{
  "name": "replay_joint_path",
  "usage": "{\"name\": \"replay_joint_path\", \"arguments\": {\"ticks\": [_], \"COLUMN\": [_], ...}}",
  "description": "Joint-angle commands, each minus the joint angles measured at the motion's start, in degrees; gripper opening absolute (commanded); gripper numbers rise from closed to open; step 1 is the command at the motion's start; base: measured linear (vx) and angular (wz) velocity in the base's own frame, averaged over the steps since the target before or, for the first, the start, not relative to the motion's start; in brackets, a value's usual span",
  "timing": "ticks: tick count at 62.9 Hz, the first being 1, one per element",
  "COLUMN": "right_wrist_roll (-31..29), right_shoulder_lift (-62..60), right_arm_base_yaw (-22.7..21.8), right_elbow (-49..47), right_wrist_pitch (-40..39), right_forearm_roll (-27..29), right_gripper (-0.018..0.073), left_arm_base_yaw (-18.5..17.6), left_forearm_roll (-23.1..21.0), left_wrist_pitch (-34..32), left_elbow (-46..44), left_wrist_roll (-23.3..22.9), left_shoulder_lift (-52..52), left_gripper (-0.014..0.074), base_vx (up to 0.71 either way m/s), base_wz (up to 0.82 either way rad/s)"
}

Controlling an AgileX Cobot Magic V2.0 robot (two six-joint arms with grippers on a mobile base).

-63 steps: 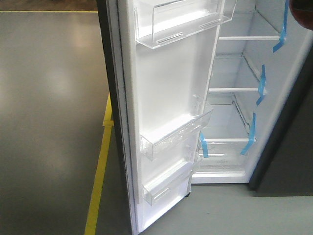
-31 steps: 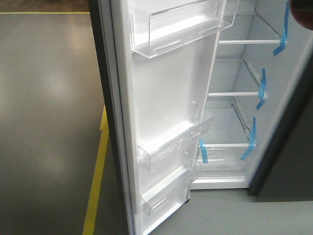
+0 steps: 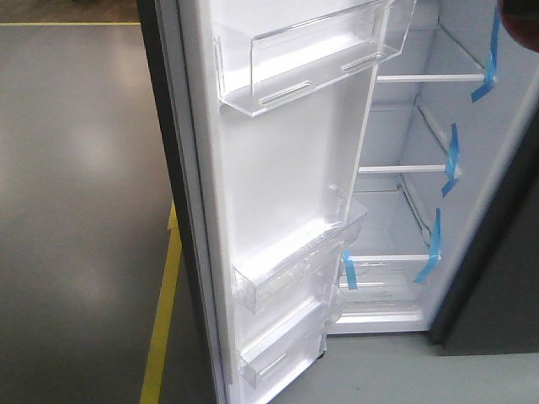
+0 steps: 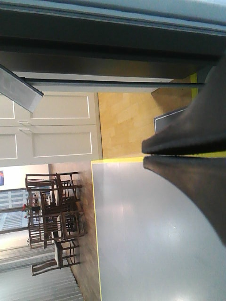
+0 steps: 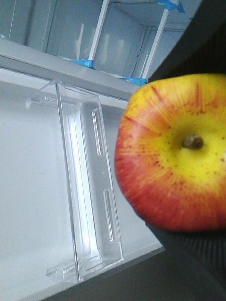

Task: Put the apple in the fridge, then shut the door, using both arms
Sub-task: 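Position the base close to the open refrigerator door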

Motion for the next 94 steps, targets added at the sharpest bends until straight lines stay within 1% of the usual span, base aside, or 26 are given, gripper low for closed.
{"name": "replay_joint_path", "arguments": {"ticks": [1, 94], "right_wrist_roll": [-0.63, -0.63], "right_shoulder_lift": [-0.96, -0.96], "right_arm_base_yaw": [-0.17, -0.17], "right_elbow": [-1.75, -1.75], "right_wrist_pitch": [-4.18, -4.18], "right_forearm_roll": [1.73, 1.73], "right_gripper": [-0.0009, -0.0009], "left_arm_base_yaw": [-0.34, -0.34], "left_forearm_roll": [-0.38, -0.38], "left_wrist_pitch": [-4.38, -4.38], "left_elbow": [1.58, 1.58], "left_wrist_roll": [-0.11, -0.11], "left_shoulder_lift": [-0.85, -0.85], "left_gripper": [-0.0007, -0.0007], "base_vx": [0.06, 0.05], "base_wz": [-0.01, 0.00]}}
